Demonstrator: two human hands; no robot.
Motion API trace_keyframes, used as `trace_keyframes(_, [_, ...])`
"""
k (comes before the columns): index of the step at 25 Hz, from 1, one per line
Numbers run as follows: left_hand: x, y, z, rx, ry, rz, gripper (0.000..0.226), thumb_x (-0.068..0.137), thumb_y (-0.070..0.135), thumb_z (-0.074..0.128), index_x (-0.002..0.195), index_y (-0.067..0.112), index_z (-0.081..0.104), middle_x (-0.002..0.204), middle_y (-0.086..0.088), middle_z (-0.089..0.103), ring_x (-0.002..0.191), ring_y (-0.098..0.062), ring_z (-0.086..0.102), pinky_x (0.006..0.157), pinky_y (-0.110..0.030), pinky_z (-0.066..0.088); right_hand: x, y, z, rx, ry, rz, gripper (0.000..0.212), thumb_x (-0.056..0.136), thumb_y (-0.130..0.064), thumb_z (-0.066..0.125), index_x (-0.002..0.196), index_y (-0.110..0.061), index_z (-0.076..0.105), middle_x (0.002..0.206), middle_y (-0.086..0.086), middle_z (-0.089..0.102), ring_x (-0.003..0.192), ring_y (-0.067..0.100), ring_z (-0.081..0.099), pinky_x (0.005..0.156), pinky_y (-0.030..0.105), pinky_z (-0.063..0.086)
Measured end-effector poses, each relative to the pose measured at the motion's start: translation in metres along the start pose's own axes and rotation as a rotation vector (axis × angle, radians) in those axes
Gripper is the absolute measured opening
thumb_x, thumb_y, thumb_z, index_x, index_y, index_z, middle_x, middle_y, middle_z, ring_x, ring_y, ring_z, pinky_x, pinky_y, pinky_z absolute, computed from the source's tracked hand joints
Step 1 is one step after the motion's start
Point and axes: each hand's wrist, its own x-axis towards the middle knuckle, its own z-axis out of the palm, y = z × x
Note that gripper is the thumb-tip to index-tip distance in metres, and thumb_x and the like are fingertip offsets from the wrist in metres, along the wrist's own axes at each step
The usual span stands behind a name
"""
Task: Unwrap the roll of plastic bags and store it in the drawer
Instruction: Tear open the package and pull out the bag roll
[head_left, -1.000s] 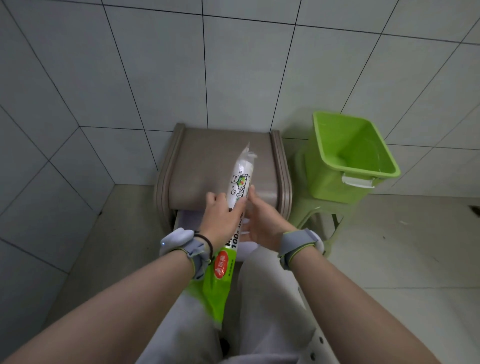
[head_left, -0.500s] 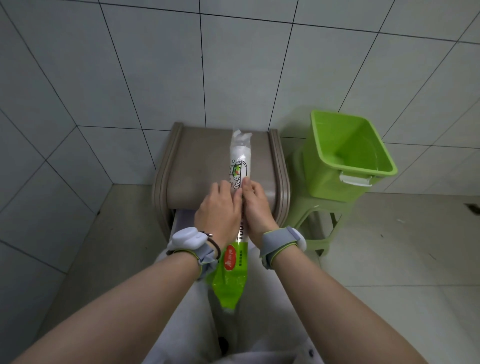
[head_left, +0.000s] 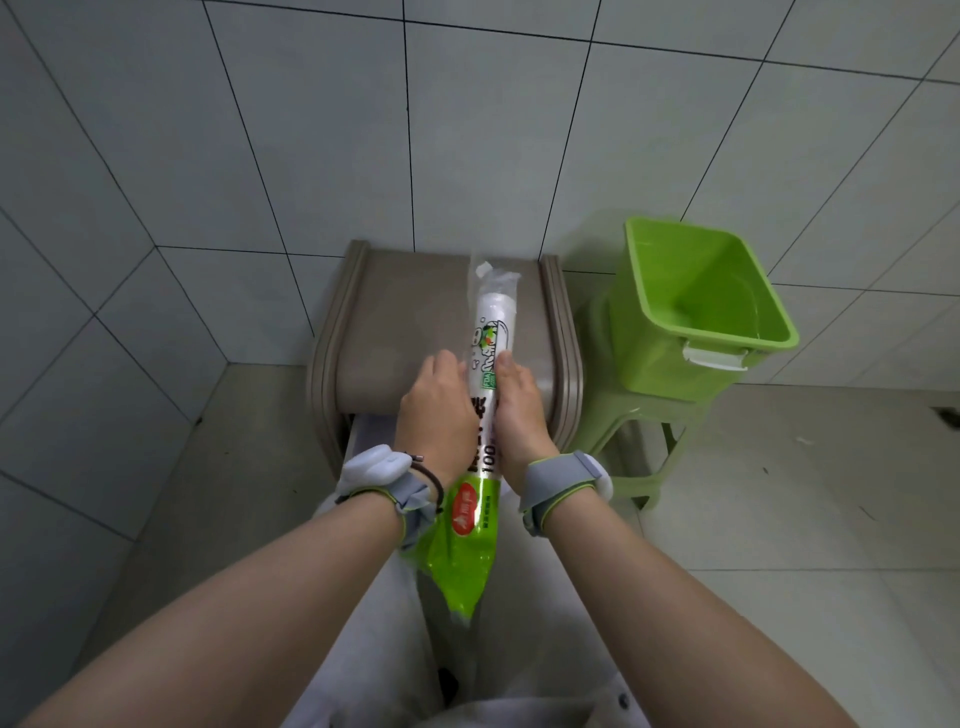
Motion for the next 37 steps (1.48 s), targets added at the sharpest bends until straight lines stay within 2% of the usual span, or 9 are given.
trace_keyframes(7, [0.005, -0.014, 0.002, -0.363, -0.080, -0.259, 0.032, 0.103, 0.028, 0.032, 0.084, 0.005, 0.047, 0.070, -0.009, 0.069, 0.054, -0.029, 0.068, 0.057, -0.045, 0.059, 0.000, -0.003, -0.018, 0.139, -0.059, 0.237, 0.064, 0.095, -0.055, 0.050, 0.134, -0.005, 0.047, 0.130, 0.027, 0.060, 0.116, 0.043, 0.062, 0.101, 0.064, 0.046])
trace_keyframes(11, [0.008, -0.011, -0.002, -0.372, -0.079, -0.250, 0.033, 0.102, 0.032, 0.032, 0.080, 0.011, 0.044, 0.069, -0.007, 0.070, 0.051, -0.025, 0.068, 0.055, -0.043, 0.058, 0.000, -0.005, -0.023, 0.035, -0.129, 0.144, 0.054, 0.089, -0.044, 0.066, 0.125, -0.004, 0.056, 0.117, 0.027, 0.070, 0.101, 0.040, 0.071, 0.085, 0.053, 0.058])
trace_keyframes(16, [0.010, -0.010, -0.004, -0.440, -0.041, -0.312, 0.034, 0.101, 0.037, 0.031, 0.082, 0.012, 0.044, 0.068, -0.009, 0.072, 0.058, -0.029, 0.070, 0.064, -0.048, 0.058, 0.009, -0.011, -0.026, -0.204, 0.066, 0.153, 0.054, 0.089, -0.043, 0.060, 0.128, -0.011, 0.043, 0.116, 0.014, 0.066, 0.102, 0.033, 0.068, 0.092, 0.050, 0.055])
trace_keyframes(21, [0.017, -0.022, -0.012, -0.361, 0.002, -0.371, 0.037, 0.100, 0.041, 0.030, 0.083, 0.011, 0.043, 0.071, -0.015, 0.069, 0.066, -0.038, 0.065, 0.067, -0.054, 0.054, 0.004, -0.015, -0.040, -0.125, -0.017, 0.149, 0.061, 0.075, -0.034, 0.081, 0.119, -0.011, 0.046, 0.106, 0.014, 0.069, 0.083, 0.026, 0.074, 0.065, 0.040, 0.062])
trace_keyframes(24, [0.014, -0.023, -0.016, -0.385, 0.018, -0.417, 0.054, 0.092, 0.065, 0.025, 0.076, 0.018, 0.045, 0.062, -0.004, 0.063, 0.068, -0.031, 0.066, 0.066, -0.051, 0.053, 0.004, -0.014, -0.039, -0.166, 0.015, 0.091, 0.039, 0.075, -0.026, 0.078, 0.106, -0.017, 0.056, 0.104, 0.017, 0.071, 0.084, 0.033, 0.074, 0.073, 0.051, 0.062])
trace_keyframes(28, [0.020, -0.019, -0.018, -0.200, -0.051, -0.470, 0.067, 0.068, 0.087, 0.041, 0.087, 0.023, 0.053, 0.077, 0.007, 0.064, 0.075, -0.019, 0.062, 0.070, -0.035, 0.050, 0.006, -0.015, -0.034, -0.327, 0.054, 0.017, 0.048, 0.077, -0.032, 0.075, 0.116, -0.014, 0.054, 0.112, 0.012, 0.069, 0.097, 0.032, 0.071, 0.085, 0.053, 0.058])
trace_keyframes(31, [0.025, -0.028, -0.015, -0.069, -0.237, -0.504, 0.044, 0.068, 0.058, 0.070, 0.090, 0.023, 0.058, 0.092, 0.002, 0.066, 0.089, -0.023, 0.064, 0.078, -0.033, 0.052, 0.003, -0.018, -0.033, -0.245, 0.048, 0.066, 0.065, 0.072, -0.037, 0.080, 0.120, -0.017, 0.040, 0.118, 0.013, 0.064, 0.098, 0.035, 0.071, 0.086, 0.054, 0.058])
trace_keyframes(34, [0.027, -0.032, -0.015, -0.171, -0.222, -0.512, 0.016, 0.074, 0.036, 0.073, 0.069, 0.021, 0.069, 0.076, 0.002, 0.075, 0.080, -0.019, 0.072, 0.079, -0.034, 0.059, 0.003, -0.017, -0.037, -0.300, 0.016, 0.086, 0.080, 0.060, -0.037, 0.089, 0.119, -0.017, 0.038, 0.115, 0.012, 0.062, 0.096, 0.037, 0.071, 0.082, 0.054, 0.059])
trace_keyframes(37, [0.030, -0.028, -0.018, -0.152, -0.148, -0.465, 0.024, 0.076, 0.035, 0.074, 0.057, 0.027, 0.063, 0.067, 0.009, 0.069, 0.078, -0.018, 0.071, 0.075, -0.028, 0.056, 0.005, -0.017, -0.039, -0.477, 0.028, 0.031, 0.058, 0.068, -0.030, 0.079, 0.114, -0.016, 0.047, 0.105, 0.008, 0.064, 0.093, 0.034, 0.070, 0.080, 0.053, 0.059])
